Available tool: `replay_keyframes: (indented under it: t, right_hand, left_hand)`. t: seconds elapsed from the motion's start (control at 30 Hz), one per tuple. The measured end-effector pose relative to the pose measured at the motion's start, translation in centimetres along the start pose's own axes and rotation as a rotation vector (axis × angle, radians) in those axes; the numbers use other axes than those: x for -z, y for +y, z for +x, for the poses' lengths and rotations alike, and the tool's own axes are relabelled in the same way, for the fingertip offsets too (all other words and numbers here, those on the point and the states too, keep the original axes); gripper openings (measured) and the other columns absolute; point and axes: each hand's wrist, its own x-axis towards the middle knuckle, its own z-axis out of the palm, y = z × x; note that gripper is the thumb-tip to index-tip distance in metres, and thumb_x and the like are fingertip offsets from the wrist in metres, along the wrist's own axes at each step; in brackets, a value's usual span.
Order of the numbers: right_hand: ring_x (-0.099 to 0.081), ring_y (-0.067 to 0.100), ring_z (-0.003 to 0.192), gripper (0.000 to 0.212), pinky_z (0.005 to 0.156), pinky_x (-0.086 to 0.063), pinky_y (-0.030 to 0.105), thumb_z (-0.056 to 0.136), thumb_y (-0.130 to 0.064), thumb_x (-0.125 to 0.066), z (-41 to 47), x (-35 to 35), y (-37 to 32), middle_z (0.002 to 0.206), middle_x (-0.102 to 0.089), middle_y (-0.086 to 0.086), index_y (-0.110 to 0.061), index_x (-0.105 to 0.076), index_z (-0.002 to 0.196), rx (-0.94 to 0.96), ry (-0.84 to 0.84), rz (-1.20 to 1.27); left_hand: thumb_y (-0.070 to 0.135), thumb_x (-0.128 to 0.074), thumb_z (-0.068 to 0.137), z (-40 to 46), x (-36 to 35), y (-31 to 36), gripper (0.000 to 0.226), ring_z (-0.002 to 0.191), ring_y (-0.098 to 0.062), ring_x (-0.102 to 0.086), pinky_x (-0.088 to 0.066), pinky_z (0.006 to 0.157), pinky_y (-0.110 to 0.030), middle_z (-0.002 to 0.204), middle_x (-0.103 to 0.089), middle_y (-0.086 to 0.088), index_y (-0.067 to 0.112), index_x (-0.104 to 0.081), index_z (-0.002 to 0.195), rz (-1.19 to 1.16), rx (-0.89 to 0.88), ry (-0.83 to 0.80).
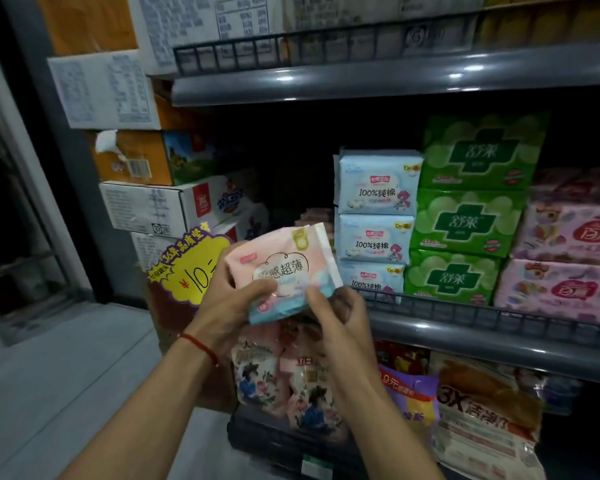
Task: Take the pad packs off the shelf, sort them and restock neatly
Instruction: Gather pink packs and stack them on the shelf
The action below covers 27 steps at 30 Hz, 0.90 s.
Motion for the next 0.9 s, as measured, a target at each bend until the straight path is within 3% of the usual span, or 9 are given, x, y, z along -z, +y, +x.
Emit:
replay_keyframes:
  t: [0.07,0.13,0.2,0.27,0.37,0.53,0.7,0.8,0.9]
  right_hand:
    - [-0.064,0.001,0.115,0.086,0.090,-0.057,0.028,0.080,-0.046,-0.082,0.9,0.7,-0.5,0.135,-0.055,-0.025,-0.052,-0.029,0.148,0.149,-0.003,-0.111]
    - [-0.062,0.003,0.121,0.091,0.096,-0.056,0.033,0.078,-0.045,-0.085,2.1,1.4,-0.6,0.141,-0.053,-0.025,-0.057,-0.029,0.149,0.208,-0.034,-0.172]
    - [-0.065,0.005,0.118,0.073,0.098,-0.057,0.034,0.082,-0.037,-0.084,3.4,2.0,-0.6,0.134,-0.064,-0.021,-0.049,-0.047,0.144,0.232,-0.030,-0.207]
    - [-0.069,0.003,0.108,0.045,0.093,-0.059,0.032,0.088,-0.026,-0.080,4.2,2.3,-0.1,0.117,-0.072,-0.021,-0.041,-0.063,0.128,0.248,0.008,-0.221]
    - [-0.071,0.003,0.102,0.031,0.086,-0.060,0.029,0.090,-0.024,-0.078,4.8,2.1,0.6,0.107,-0.075,-0.019,-0.037,-0.067,0.116,0.223,0.060,-0.192]
    - [-0.071,0.002,0.099,0.030,0.080,-0.058,0.023,0.091,-0.024,-0.076,5.5,1.8,0.9,0.108,-0.074,-0.014,-0.035,-0.065,0.116,0.176,0.101,-0.170]
    - [-0.070,0.004,0.101,0.028,0.085,-0.058,0.028,0.090,-0.024,-0.076,6.1,2.2,0.7,0.107,-0.073,-0.014,-0.038,-0.065,0.112,0.190,0.114,-0.186]
    - [-0.069,0.006,0.105,0.035,0.091,-0.059,0.036,0.090,-0.024,-0.077,6.1,2.5,1.1,0.112,-0.072,-0.013,-0.039,-0.063,0.119,0.186,0.124,-0.211]
    - [-0.069,0.009,0.106,0.041,0.095,-0.058,0.042,0.089,-0.025,-0.079,6.2,3.3,1.3,0.113,-0.073,-0.012,-0.037,-0.062,0.125,0.191,0.157,-0.238]
  left_hand:
    - [0.016,-0.094,0.049,2.4,0.4,0.5,0.086,0.112,-0.041,-0.066,-0.057,0.089,-0.056,0.125,-0.066,-0.022,0.022,-0.056,0.126,0.053,-0.003,-0.138]
    - [0.010,-0.091,0.054,4.1,0.6,0.9,0.087,0.110,-0.040,-0.067,-0.058,0.087,-0.052,0.125,-0.064,-0.022,0.023,-0.052,0.131,0.165,0.025,-0.291]
    - [0.008,-0.091,0.057,5.4,0.5,1.1,0.087,0.106,-0.037,-0.066,-0.060,0.081,-0.046,0.123,-0.063,-0.021,0.025,-0.051,0.131,0.193,0.096,-0.415]
    - [0.026,-0.096,0.060,6.3,0.3,1.1,0.079,0.107,-0.038,-0.063,-0.059,0.082,-0.048,0.124,-0.063,-0.019,0.026,-0.055,0.126,0.099,0.195,-0.472]
    - [0.060,-0.073,0.078,7.2,-0.9,0.7,0.051,0.108,-0.039,-0.064,-0.051,0.095,-0.058,0.122,-0.067,-0.018,0.022,-0.068,0.112,-0.125,0.324,-0.406]
    - [0.026,-0.057,0.085,8.8,-1.8,0.4,0.016,0.085,-0.031,-0.062,-0.050,0.083,-0.043,0.097,-0.064,-0.013,0.018,-0.067,0.094,-0.206,0.329,-0.281]
    - [0.014,-0.053,0.089,11.1,-1.8,0.3,0.015,0.076,-0.023,-0.063,-0.054,0.072,-0.035,0.090,-0.065,-0.010,0.014,-0.064,0.101,-0.131,0.297,-0.270]
    - [0.001,-0.049,0.098,12.5,-2.2,0.7,0.019,0.064,-0.015,-0.062,-0.054,0.055,-0.026,0.083,-0.065,-0.007,0.012,-0.063,0.103,0.027,0.192,-0.214]
    - [-0.002,-0.051,0.100,13.0,-1.7,-0.2,0.017,0.066,-0.014,-0.066,-0.054,0.053,-0.025,0.081,-0.069,-0.007,0.010,-0.064,0.101,0.180,0.152,-0.182]
